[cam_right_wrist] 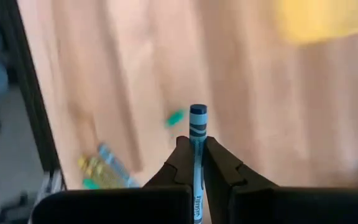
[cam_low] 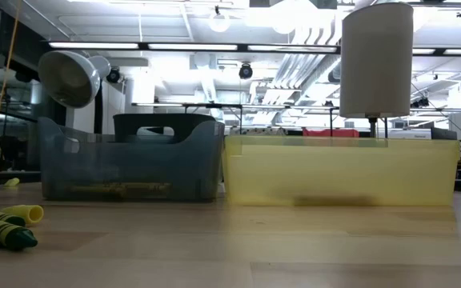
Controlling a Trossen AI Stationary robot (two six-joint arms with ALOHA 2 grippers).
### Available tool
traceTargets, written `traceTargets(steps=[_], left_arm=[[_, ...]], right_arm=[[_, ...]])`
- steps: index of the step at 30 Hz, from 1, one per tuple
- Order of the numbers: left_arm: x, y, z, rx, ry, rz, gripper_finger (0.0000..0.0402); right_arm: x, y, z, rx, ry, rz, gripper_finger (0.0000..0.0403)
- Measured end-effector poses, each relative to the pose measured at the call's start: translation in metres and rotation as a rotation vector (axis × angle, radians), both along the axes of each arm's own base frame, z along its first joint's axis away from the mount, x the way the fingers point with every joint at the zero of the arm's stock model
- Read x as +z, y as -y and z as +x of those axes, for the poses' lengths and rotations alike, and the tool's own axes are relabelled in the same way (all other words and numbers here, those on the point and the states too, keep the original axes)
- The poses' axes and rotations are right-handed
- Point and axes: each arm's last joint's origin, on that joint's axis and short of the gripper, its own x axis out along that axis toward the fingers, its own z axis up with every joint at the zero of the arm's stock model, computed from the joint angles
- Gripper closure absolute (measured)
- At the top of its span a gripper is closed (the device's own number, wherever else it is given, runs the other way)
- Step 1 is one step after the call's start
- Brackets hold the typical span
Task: Sort crayons
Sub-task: Put the blue crayon into the blue bin
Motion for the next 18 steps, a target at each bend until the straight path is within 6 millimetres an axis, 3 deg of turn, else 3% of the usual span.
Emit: traceTargets(steps=[4, 8, 18], left_arm=[[0.000, 0.000, 0.000, 0.000, 0.000, 0.000, 0.0282], [0.001, 0.000, -0.001, -0.001, 0.010, -0.008, 0.0282], [0.002, 0.001, 0.001, -0.002, 0.031, -0.023, 0.0282]], right_arm=[[0.030, 0.031, 0.006, -0.135, 0.217, 0.006, 0.0402], [0.047, 0.055, 0.020, -0.236, 0.436, -0.056, 0.0402], [0.062, 0.094, 0.099, -0.311, 0.752, -0.172, 0.0402]])
